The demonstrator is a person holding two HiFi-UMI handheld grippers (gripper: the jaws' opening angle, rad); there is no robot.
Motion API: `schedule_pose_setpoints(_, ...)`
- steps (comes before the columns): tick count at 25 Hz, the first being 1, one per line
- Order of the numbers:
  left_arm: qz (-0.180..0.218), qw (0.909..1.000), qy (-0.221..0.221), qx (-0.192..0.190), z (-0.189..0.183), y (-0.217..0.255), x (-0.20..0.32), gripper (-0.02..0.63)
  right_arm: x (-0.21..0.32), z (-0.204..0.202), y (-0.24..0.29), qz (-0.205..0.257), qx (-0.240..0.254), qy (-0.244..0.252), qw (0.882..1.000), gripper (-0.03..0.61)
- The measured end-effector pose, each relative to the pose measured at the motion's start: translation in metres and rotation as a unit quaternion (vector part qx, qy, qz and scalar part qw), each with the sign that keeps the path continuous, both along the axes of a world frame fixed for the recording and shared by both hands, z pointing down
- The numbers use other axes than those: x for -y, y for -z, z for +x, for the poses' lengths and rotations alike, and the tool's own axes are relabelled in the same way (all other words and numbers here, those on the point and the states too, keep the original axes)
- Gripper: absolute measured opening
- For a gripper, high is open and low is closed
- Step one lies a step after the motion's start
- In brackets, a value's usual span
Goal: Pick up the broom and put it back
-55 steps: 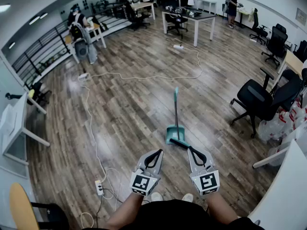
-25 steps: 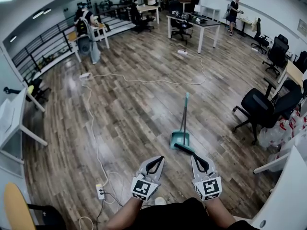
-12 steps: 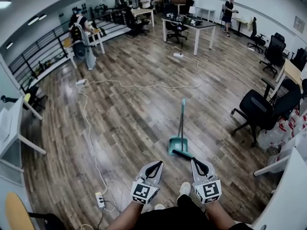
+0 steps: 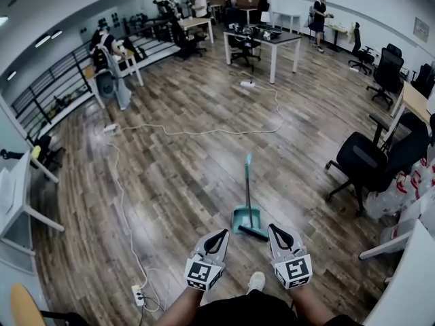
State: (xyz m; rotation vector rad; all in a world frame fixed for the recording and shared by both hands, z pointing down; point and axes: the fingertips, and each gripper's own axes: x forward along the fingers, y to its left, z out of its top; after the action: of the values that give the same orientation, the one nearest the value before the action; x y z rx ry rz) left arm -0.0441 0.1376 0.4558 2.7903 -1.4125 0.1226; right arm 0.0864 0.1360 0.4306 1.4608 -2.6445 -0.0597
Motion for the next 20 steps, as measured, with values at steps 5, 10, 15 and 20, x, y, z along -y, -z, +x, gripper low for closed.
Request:
schedule_pose_setpoints(5, -0.001, 1.0, 0.0, 0.004, 0.027, -0.001, 0.029, 0.017, 0.029, 0.026, -0.004, -0.004, 0.005, 0.009, 1.0, 0.003)
schedule_pose_setpoints(10, -0.006, 0.9998, 0.015, 0.008, 0.046, 0.001, 0.05, 0.017, 0.05, 0.042, -0.004, -0.008, 0.008, 0.03, 0.999, 0.003)
schedule_pose_setpoints(15, -0.019, 0.9992, 0.033, 0.011, 0.052, 0.003, 0.06, 0.017, 0.062, 0.047, -0.009, -0.013, 0.009, 0.052, 0.999, 0.003)
schedule_pose_setpoints(20, -0.031, 0.9983, 0.044, 0.021, 0.049, -0.002, 0.064, 0.017, 0.071, 0.045, -0.013, -0.018, 0.016, 0.062, 0.998, 0.003)
